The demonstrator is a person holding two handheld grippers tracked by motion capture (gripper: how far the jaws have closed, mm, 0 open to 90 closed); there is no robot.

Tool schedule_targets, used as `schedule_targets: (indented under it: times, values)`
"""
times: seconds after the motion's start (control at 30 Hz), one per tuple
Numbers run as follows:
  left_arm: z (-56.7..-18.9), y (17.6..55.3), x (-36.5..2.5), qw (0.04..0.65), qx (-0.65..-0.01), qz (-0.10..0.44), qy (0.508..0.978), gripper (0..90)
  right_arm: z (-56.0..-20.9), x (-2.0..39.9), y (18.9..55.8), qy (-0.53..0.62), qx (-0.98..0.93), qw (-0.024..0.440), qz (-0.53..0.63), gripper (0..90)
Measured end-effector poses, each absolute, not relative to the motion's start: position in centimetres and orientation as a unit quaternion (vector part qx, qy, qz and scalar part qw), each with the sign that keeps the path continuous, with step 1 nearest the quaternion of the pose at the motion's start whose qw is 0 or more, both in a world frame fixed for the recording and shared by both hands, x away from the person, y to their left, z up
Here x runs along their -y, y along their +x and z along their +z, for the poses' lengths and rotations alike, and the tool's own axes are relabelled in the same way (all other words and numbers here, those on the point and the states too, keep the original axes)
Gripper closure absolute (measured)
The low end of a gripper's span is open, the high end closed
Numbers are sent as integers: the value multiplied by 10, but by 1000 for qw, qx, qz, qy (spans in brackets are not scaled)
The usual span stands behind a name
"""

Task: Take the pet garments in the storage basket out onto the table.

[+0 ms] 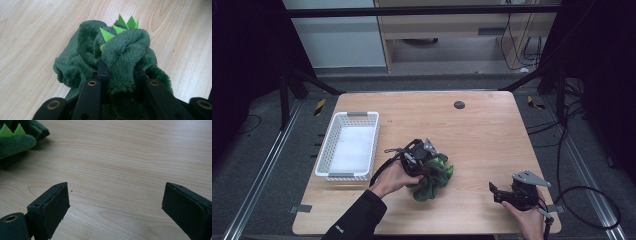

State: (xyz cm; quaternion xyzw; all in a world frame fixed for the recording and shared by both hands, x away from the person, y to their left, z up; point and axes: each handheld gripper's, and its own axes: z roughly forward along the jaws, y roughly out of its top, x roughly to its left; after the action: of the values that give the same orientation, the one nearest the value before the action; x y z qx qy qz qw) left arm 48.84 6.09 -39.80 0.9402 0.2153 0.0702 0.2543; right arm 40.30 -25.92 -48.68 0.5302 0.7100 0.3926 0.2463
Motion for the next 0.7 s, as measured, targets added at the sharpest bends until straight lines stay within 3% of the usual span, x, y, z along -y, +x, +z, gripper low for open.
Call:
schedule_targets:
  times: [0.37,0.7]
  values:
    - [-411,488,-54,240,-214,65,945,696,-487,260,403,528,-711,249,392,74]
    - [-411,485,-56,249,-207,66,944,485,-487,260,403,528,-711,248,392,73]
